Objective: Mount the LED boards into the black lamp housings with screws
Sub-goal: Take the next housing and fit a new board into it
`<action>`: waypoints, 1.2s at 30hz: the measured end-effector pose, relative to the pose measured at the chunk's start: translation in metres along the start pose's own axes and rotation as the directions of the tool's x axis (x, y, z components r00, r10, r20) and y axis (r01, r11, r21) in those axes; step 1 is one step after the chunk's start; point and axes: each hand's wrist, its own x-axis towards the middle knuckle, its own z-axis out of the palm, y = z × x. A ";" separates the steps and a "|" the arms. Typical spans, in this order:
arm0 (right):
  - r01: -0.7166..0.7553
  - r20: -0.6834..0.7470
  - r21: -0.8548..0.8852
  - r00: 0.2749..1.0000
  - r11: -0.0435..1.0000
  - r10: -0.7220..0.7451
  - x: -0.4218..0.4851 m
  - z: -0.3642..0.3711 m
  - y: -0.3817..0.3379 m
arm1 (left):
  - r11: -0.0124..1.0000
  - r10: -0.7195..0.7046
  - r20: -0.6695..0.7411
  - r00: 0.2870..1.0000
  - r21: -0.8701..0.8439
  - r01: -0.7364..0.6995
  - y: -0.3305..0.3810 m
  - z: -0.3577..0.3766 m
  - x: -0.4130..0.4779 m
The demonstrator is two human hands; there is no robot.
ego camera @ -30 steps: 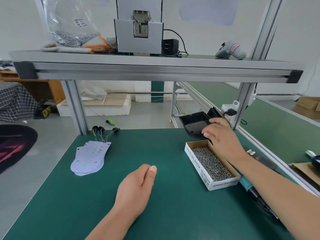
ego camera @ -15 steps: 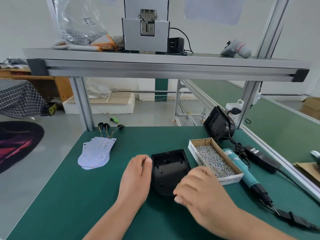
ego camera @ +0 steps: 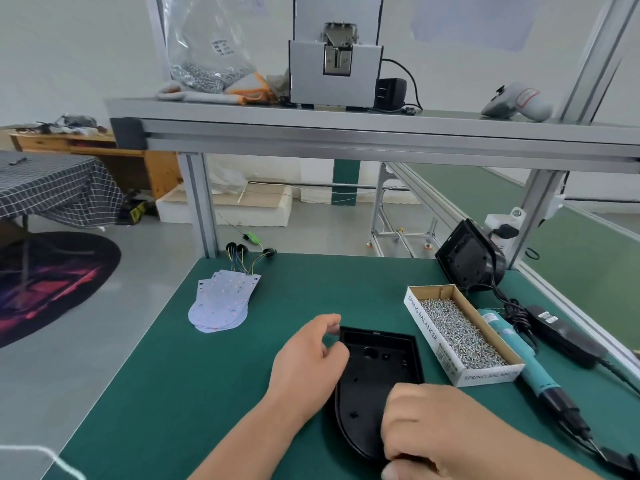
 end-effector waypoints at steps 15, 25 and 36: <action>-0.542 0.087 0.277 0.837 0.794 0.541 0.206 0.031 0.143 | 0.995 0.091 0.002 0.996 -0.034 -0.090 0.002 -0.001 -0.002; -0.556 0.273 0.023 0.803 0.831 0.530 0.311 0.088 0.160 | 0.971 0.030 -0.138 0.990 -0.232 -0.061 -0.004 -0.001 0.006; -0.546 0.201 -0.006 0.820 0.838 0.536 0.293 0.083 0.168 | 0.966 -0.032 -0.180 0.983 -0.257 -0.015 0.000 -0.006 0.006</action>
